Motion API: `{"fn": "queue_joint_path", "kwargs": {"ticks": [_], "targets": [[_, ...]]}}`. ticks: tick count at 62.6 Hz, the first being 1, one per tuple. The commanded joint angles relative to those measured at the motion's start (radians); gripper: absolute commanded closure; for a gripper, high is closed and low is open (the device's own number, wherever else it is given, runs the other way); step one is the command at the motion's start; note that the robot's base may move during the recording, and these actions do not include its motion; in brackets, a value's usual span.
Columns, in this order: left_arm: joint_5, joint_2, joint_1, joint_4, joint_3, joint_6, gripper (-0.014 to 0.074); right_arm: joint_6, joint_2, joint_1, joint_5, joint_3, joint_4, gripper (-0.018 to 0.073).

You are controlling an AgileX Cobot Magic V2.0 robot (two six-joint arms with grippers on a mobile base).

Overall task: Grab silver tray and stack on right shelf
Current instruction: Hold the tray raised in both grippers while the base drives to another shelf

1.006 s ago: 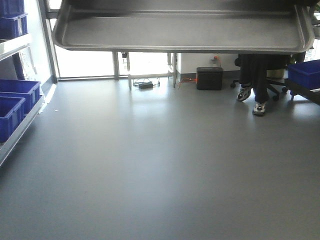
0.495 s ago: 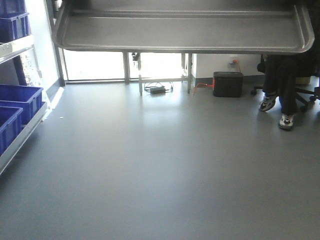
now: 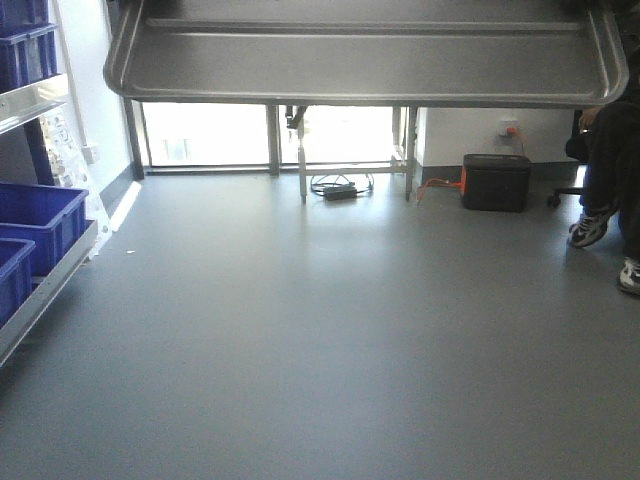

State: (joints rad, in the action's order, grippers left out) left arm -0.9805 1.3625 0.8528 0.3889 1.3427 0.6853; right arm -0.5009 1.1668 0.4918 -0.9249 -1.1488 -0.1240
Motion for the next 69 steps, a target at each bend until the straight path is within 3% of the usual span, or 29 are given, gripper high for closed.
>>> {"fn": "queue_joint_path", "kwargs": {"ticks": [1, 69], "targets": [[0.0, -0.028, 0.003, 0.051, 0.03, -0.023, 0.0689, 0.014, -0.025, -0.003, 0.055, -0.039, -0.046, 0.0501], [0.0, 0.081, 0.003, 0.049, 0.03, -0.023, 0.0689, 0.014, -0.022, -0.004, 0.055, -0.039, -0.046, 0.0501]]}}
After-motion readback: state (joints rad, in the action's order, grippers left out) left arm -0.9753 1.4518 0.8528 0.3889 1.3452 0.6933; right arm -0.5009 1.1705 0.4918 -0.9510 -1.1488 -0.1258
